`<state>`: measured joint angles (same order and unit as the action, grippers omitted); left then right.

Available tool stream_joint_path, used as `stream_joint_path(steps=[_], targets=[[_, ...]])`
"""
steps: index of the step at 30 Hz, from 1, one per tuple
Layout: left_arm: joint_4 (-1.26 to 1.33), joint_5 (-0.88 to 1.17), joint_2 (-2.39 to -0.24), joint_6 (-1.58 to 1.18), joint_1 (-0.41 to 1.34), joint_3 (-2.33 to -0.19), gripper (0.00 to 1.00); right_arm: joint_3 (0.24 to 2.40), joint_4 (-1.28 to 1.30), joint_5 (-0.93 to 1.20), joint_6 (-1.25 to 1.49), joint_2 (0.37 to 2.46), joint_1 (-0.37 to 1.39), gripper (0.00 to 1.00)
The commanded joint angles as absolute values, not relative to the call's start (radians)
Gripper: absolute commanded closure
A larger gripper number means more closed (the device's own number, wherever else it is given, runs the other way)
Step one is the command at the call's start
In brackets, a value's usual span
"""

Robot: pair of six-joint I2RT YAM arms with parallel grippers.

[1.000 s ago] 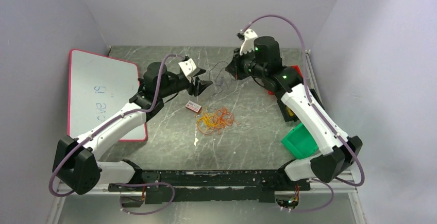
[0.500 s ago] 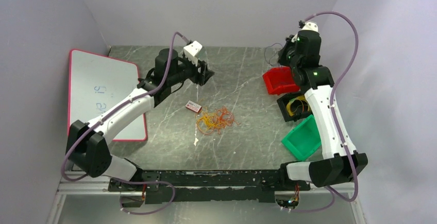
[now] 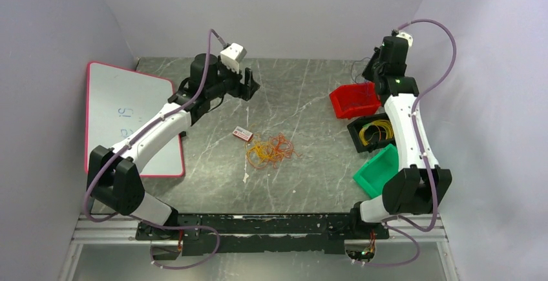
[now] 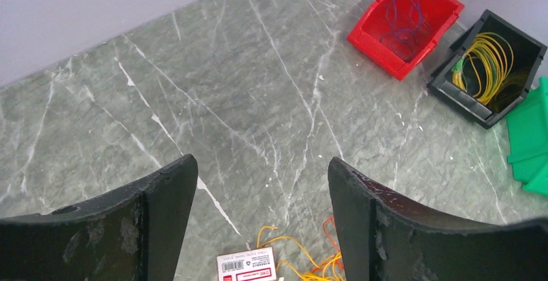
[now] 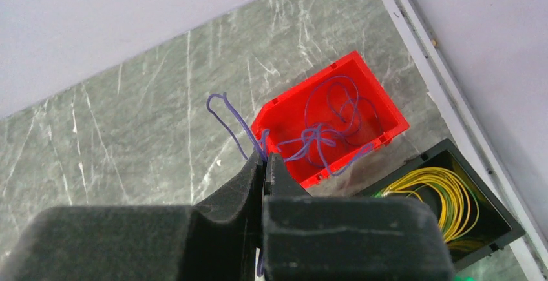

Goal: Untangle the cables

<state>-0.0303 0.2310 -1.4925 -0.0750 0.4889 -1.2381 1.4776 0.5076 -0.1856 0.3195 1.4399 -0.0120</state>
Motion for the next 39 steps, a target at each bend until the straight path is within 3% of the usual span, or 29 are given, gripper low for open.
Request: stream_joint_path(steps=[1, 25, 39], targets=[[0.019, 0.213, -1.494, -0.129, 0.453, -1.258, 0.21, 1.475, 0.441, -0.19, 0.333, 1.477, -0.029, 1.0], [0.049, 0.121, -1.416, -0.124, 0.42, -1.138, 0.21, 1.484, 0.379, -0.239, 0.262, 1.742, -0.056, 1.0], [0.051, 0.132, -1.411, -0.112, 0.42, -1.132, 0.21, 1.553, 0.484, -0.214, 0.322, 1.928, -0.074, 1.0]])
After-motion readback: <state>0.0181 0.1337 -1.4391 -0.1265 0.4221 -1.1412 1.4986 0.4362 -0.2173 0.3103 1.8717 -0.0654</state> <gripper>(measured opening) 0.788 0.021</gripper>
